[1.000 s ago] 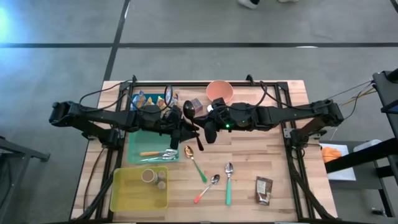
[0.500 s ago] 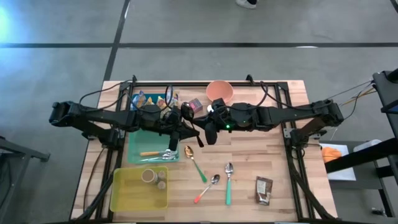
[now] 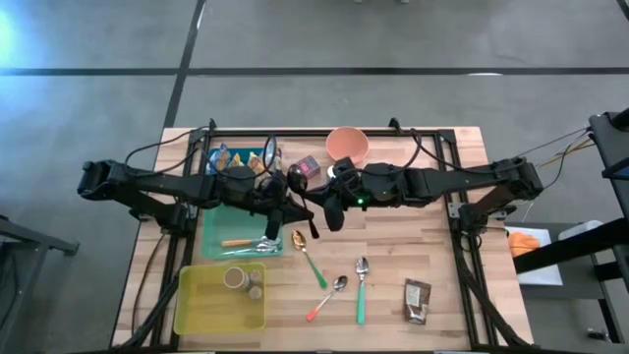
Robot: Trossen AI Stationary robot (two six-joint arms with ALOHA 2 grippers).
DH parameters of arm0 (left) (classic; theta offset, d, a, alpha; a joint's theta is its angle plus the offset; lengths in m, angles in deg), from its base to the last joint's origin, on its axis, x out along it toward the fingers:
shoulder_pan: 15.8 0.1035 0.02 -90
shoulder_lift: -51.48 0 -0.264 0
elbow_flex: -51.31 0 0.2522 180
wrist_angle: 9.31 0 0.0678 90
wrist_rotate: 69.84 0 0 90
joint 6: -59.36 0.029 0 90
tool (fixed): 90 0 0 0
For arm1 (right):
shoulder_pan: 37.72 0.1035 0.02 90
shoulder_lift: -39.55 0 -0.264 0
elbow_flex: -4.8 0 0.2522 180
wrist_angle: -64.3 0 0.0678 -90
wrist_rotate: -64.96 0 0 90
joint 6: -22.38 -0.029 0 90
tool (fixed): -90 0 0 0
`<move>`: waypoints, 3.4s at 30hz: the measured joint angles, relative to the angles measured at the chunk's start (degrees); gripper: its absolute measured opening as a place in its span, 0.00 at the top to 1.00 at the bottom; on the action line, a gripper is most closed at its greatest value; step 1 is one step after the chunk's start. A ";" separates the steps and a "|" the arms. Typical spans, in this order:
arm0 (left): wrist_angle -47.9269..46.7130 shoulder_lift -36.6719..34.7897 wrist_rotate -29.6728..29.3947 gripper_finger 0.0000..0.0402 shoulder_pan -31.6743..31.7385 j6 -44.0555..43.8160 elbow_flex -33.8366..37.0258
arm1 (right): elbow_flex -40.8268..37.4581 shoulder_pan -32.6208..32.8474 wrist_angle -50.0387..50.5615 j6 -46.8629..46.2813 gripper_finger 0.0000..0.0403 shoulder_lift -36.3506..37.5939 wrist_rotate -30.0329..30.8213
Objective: Pick & Place Food Item
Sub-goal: Put the black spoon into the light blue bin
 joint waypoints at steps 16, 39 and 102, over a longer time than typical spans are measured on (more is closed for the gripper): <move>-14.82 -7.07 0.82 0.99 0.07 -0.56 -0.07 | 0.00 0.04 5.44 -2.86 0.50 0.39 -4.65; -72.89 -5.73 -10.70 0.99 0.15 21.40 -5.51 | 0.00 -3.75 20.27 -7.76 0.45 0.09 1.84; -59.73 18.05 3.70 0.99 0.04 20.12 8.72 | 0.00 -2.11 26.86 -9.68 0.45 0.09 1.26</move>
